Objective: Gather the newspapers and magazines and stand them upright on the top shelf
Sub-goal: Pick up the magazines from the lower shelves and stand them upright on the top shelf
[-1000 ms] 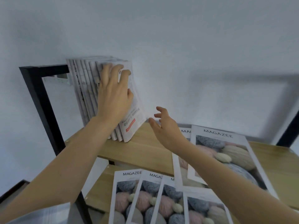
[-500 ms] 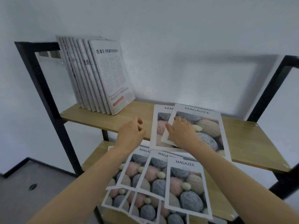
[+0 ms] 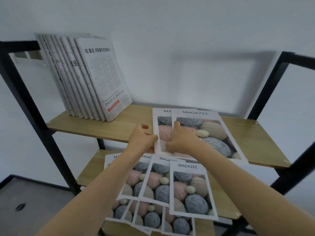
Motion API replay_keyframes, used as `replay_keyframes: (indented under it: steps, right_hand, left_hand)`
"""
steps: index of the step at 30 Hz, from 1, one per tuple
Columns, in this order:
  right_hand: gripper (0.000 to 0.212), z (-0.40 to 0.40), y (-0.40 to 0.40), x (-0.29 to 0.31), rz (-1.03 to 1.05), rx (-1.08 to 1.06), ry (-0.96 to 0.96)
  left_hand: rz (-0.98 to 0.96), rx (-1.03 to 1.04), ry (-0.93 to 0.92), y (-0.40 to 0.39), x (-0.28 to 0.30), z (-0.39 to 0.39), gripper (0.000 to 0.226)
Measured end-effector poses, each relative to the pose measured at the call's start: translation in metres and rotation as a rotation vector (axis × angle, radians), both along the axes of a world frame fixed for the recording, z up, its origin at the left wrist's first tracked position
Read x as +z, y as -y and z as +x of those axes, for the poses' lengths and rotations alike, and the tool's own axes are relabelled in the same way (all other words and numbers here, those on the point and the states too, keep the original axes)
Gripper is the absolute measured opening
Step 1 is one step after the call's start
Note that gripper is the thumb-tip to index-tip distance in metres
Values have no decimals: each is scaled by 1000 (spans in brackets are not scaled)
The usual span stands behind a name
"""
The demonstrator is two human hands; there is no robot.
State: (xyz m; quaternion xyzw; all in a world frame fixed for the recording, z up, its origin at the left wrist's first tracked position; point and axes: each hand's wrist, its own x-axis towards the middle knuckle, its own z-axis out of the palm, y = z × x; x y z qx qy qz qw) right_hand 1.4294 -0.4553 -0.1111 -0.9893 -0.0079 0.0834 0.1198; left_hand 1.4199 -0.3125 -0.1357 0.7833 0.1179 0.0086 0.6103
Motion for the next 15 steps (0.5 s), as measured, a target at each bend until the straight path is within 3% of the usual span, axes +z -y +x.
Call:
replay_keyframes:
  steps: [4, 8, 11, 15]
  right_hand:
    - [57, -7, 13, 9, -76, -15, 39]
    - [41, -13, 34, 22, -224, 3, 144]
    - [34, -21, 50, 33, -299, -27, 159]
    - [25, -19, 74, 54, -155, -161, 226]
  left_hand:
    - [-213, -44, -109, 13, 12, 8, 65]
    - [-259, -154, -169, 31, 22, 10, 7]
    - [-235, -240, -150, 41, 26, 10, 11]
    - [-169, -298, 17, 52, 50, 13, 32]
